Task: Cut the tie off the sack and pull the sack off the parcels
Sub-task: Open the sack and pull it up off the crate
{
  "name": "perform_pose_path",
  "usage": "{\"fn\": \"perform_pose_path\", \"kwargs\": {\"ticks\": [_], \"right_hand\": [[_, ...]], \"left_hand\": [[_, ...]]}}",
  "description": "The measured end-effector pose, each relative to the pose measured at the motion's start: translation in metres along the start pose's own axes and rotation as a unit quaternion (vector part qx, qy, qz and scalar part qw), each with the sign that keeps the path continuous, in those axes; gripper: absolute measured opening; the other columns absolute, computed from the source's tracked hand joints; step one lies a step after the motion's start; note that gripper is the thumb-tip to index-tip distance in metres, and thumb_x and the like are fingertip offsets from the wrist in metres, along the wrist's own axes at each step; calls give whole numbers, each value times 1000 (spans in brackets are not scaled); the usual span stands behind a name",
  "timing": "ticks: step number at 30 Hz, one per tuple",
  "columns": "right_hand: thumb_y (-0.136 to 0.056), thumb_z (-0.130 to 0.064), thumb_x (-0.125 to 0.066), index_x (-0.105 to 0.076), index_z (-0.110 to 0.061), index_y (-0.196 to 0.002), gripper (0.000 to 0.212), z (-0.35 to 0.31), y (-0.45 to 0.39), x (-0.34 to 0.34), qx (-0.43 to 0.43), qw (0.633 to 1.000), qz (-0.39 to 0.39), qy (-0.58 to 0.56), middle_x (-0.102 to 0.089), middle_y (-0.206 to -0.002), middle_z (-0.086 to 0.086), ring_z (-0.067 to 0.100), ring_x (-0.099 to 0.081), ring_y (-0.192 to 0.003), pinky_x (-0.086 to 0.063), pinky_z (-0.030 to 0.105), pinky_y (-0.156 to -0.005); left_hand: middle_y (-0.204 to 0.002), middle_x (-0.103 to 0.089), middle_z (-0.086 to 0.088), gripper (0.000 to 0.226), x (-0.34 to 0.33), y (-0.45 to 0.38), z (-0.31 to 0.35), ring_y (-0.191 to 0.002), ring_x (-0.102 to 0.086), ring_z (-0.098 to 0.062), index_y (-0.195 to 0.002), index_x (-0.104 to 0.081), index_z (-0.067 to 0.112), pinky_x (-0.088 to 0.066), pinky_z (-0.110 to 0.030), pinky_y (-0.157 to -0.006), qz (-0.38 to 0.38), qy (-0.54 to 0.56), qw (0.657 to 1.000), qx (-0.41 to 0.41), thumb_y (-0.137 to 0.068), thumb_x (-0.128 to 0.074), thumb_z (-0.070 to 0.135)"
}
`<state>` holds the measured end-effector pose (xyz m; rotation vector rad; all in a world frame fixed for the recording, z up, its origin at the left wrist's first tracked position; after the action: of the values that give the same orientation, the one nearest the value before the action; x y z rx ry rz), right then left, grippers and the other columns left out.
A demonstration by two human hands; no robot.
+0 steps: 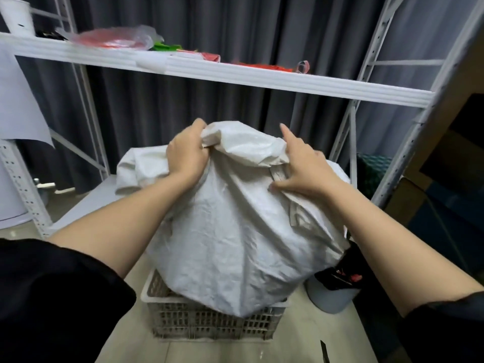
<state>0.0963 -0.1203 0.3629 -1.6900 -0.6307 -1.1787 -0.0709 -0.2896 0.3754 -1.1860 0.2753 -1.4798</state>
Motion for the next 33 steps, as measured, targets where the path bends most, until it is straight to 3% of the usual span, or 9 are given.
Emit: {"fn": "perform_pose_path", "kwargs": {"ticks": [3,6,8,14,18,22,28,30,33], "right_hand": [[-60,-50,-82,-7,-29,-150,119,32,7,-23,-85,983,-137,-89,-49,-140,1,27,-51,-122,-41,45,-101],[-73,-38,-74,-56,-22,-111,45,31,11,-43,-87,977,-190,-41,-65,-113,3,24,-60,-96,-49,35,-82],[-82,-27,-57,-60,-22,-98,17,28,0,-19,-101,991,-86,31,-68,-103,7,30,-61,-86,-45,34,-70],[-83,-11,-47,-56,-14,-94,15,4,-6,68,-111,938,319,-80,-60,-96,5,33,-56,-80,-31,33,-59],[-75,-2,-52,-56,-9,-90,18,-6,-19,35,-8,967,238,87,-56,-86,10,35,-56,-67,-21,29,-48],[-71,-3,-53,-57,-12,-84,17,12,-10,28,-51,959,271,72,-53,-79,6,30,-51,-61,-11,23,-45],[-77,-15,-56,-58,-13,-82,6,26,0,10,-60,962,263,43,-51,-78,6,26,-50,-61,-11,22,-46],[-76,-16,-59,-60,-14,-84,8,25,3,2,-51,964,259,23,-52,-79,6,26,-52,-62,-13,22,-47],[-73,-16,-56,-61,-12,-85,14,17,3,-1,-40,966,257,-5,-53,-79,7,27,-53,-64,-23,25,-49]], "left_hand": [[-84,-62,-7,21,4,-10,16,-80,-56,-35,-92,-51,15,-37,-38,-61,24,56,998,-28,-74,-47,4],[-93,-66,-9,26,-9,-18,22,-88,-58,-35,-100,-54,17,-37,-36,-66,-32,12,999,-32,-77,-47,5],[-104,-66,-12,30,-12,-32,10,-98,-58,-38,-109,-57,18,-39,-36,-72,-67,-42,997,-9,-82,-47,9],[-95,-64,-13,22,48,-40,2,-89,-57,-33,-96,-60,11,-40,-40,-70,126,84,987,-43,-77,-49,14],[-100,-62,-16,19,18,-38,-8,-92,-59,-41,-98,-57,14,-38,-40,-66,-27,-118,992,-41,-82,-47,9],[-98,-60,-13,35,8,-17,-12,-83,-61,-39,-110,-60,18,-40,-41,-66,-20,-147,985,-85,-77,-54,7],[-117,-58,-10,55,-35,49,6,-85,-61,-27,-113,-62,19,-48,-38,-67,-170,-182,868,-430,-89,-34,59],[-123,-59,-1,55,-39,66,8,-97,-59,-22,-94,-69,22,-48,-40,-75,-227,-99,893,-376,-93,-27,58],[-127,-54,6,31,-71,74,-17,-116,-51,-8,-82,-66,25,-41,-33,-101,-356,128,924,-57,-89,-51,51]]}}
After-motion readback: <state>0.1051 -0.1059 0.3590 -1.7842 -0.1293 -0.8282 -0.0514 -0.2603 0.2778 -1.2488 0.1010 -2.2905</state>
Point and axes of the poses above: each hand's wrist, its own y-axis away from the middle knuckle, its own x-axis out of the back of the hand, z = x × y, the point moved 10 cm from there along -y, towards the middle knuckle
